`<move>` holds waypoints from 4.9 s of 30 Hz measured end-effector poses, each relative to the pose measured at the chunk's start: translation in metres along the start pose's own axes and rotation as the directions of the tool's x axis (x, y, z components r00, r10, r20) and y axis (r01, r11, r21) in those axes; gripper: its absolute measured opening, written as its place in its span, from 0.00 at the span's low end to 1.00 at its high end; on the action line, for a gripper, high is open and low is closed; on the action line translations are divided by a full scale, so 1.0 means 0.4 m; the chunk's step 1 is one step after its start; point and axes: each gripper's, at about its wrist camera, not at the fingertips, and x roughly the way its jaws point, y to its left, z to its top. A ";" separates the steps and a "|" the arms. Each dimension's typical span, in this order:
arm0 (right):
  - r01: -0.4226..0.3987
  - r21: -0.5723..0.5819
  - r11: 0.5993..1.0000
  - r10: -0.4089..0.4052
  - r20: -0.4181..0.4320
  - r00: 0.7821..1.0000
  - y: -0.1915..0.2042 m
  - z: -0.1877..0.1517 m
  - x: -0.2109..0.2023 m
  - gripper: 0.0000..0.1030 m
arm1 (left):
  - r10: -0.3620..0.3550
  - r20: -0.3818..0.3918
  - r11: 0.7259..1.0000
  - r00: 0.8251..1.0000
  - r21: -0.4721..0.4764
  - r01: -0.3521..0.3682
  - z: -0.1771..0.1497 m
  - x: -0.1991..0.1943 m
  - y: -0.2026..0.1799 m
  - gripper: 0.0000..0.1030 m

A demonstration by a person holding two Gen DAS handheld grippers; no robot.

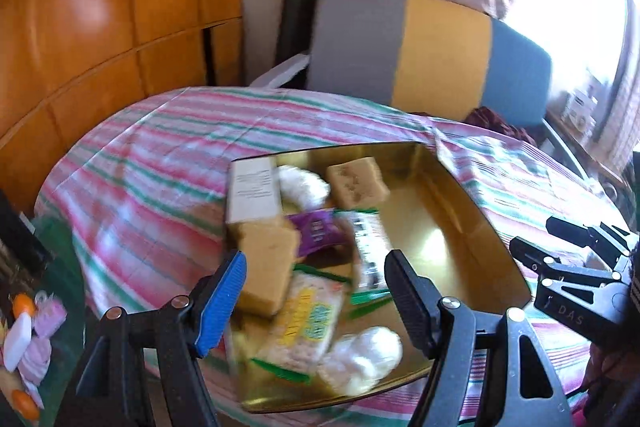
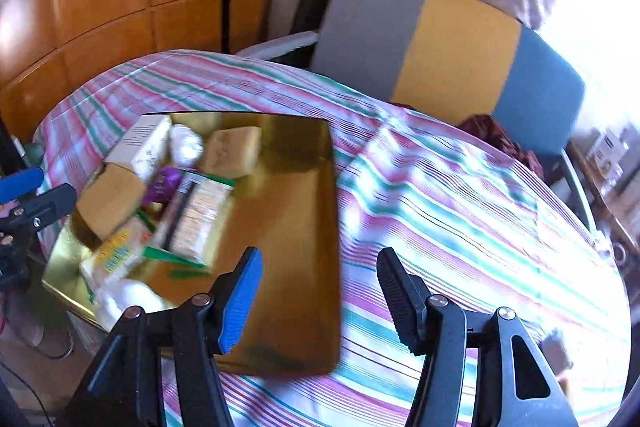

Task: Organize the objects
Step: 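Move both tools back over the remaining items on the cloth, then grasp the purple snack packet with left tool, then grasp the yellow sponge with right tool while left tool holds the purple packet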

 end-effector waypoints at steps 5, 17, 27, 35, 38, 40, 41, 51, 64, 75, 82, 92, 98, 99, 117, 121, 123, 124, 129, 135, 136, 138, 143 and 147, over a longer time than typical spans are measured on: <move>0.064 0.090 0.994 -0.061 -0.036 0.997 -0.144 -0.057 -0.023 0.59 | -0.070 0.004 0.993 0.998 0.093 0.069 0.013 0.004 -0.101 0.70; 0.278 0.397 0.875 -0.224 -0.176 0.958 -0.572 -0.233 -0.118 0.59 | -0.236 -0.048 0.933 0.971 0.268 0.240 0.005 0.018 -0.335 0.68; 0.262 0.761 0.593 -0.219 -0.161 0.962 -0.852 -0.404 -0.206 0.63 | -0.348 -0.131 0.852 0.929 0.369 0.371 -0.016 0.030 -0.513 0.63; 0.203 0.829 0.522 -0.276 -0.061 0.959 -0.863 -0.425 -0.243 0.63 | -0.428 -0.304 0.776 0.852 0.360 0.518 -0.055 0.084 -0.666 0.58; 0.186 0.835 0.518 -0.276 -0.043 0.960 -0.864 -0.427 -0.249 0.64 | -0.449 -0.361 0.755 0.817 0.336 0.563 -0.068 0.107 -0.721 0.57; 0.179 0.834 0.521 -0.270 -0.038 0.962 -0.866 -0.427 -0.245 0.64 | -0.472 -0.402 0.738 0.785 0.307 0.601 -0.072 0.124 -0.761 0.57; 0.178 0.833 0.525 -0.271 -0.035 0.962 -0.866 -0.424 -0.242 0.64 | -0.477 -0.416 0.733 0.774 0.298 0.611 -0.073 0.131 -0.777 0.57; 0.150 0.830 0.537 -0.272 0.002 0.962 -0.858 -0.423 -0.246 0.68 | -0.492 -0.526 0.722 0.694 0.199 0.663 -0.064 0.211 -0.914 0.57; 0.122 0.845 0.520 -0.273 0.029 0.962 -0.867 -0.433 -0.254 0.68 | -0.390 -0.530 0.734 0.753 0.315 0.602 -0.100 0.296 -0.952 0.57; 0.137 0.840 0.524 -0.271 0.012 0.963 -0.868 -0.431 -0.250 0.71 | -0.429 -0.511 0.663 0.745 0.382 0.644 -0.079 0.257 -0.919 0.57; 0.139 0.838 0.527 -0.270 0.010 0.963 -0.866 -0.428 -0.246 0.71 | -0.510 -0.568 0.798 0.646 -0.031 0.602 -0.078 0.298 -0.830 0.55; 0.121 0.841 0.527 -0.262 0.025 0.965 -0.866 -0.428 -0.246 0.72 | -0.500 -0.528 0.837 0.686 -0.091 0.540 -0.055 0.314 -0.903 0.57; 0.113 0.843 0.526 -0.258 0.032 0.966 -0.866 -0.429 -0.245 0.72 | -0.392 -0.541 0.871 0.744 0.041 0.489 -0.060 0.356 -0.963 0.57; 0.112 0.843 0.527 -0.257 0.032 0.966 -0.866 -0.429 -0.244 0.72 | -0.385 -0.540 0.869 0.748 0.062 0.492 -0.063 0.357 -0.962 0.57; 0.187 0.829 0.527 -0.255 -0.056 0.965 -0.871 -0.424 -0.212 0.73 | -0.395 -0.424 0.779 0.815 0.316 0.542 -0.116 0.277 -0.842 0.30; 0.229 0.821 0.523 -0.235 -0.119 0.965 -0.874 -0.425 -0.184 0.79 | -0.401 -0.425 0.774 0.812 0.316 0.548 -0.135 0.251 -0.798 0.30; 0.263 0.807 0.529 -0.217 -0.171 0.961 -0.875 -0.425 -0.161 0.79 | -0.404 -0.425 0.773 0.810 0.315 0.551 -0.143 0.239 -0.778 0.30; 0.281 0.798 0.533 -0.200 -0.204 0.958 -0.874 -0.425 -0.145 0.79 | -0.408 -0.429 0.773 0.806 0.307 0.555 -0.147 0.233 -0.768 0.30; 0.354 0.763 0.541 -0.141 -0.333 0.932 -0.875 -0.440 -0.080 0.79 | -0.430 -0.427 0.771 0.796 0.285 0.569 -0.154 0.204 -0.729 0.30; 0.396 0.696 0.598 -0.056 -0.456 0.888 -0.853 -0.454 -0.002 0.58 | -0.464 -0.402 0.765 0.790 0.268 0.585 -0.142 0.163 -0.687 0.30; 0.407 0.684 0.606 -0.063 -0.469 0.881 -0.849 -0.454 0.004 0.58 | -0.471 -0.393 0.763 0.790 0.267 0.588 -0.139 0.153 -0.679 0.30; 0.410 0.671 0.618 -0.073 -0.470 0.879 -0.844 -0.453 0.002 0.55 | -0.486 -0.373 0.760 0.790 0.267 0.593 -0.131 0.133 -0.664 0.30; 0.432 0.633 0.642 -0.111 -0.480 0.870 -0.831 -0.446 0.000 0.54 | -0.513 -0.324 0.756 0.795 0.267 0.597 -0.114 0.083 -0.616 0.30; 0.455 0.579 0.677 -0.152 -0.494 0.856 -0.810 -0.435 0.004 0.54 | -0.522 -0.283 0.774 0.805 0.240 0.586 -0.083 0.059 -0.560 0.30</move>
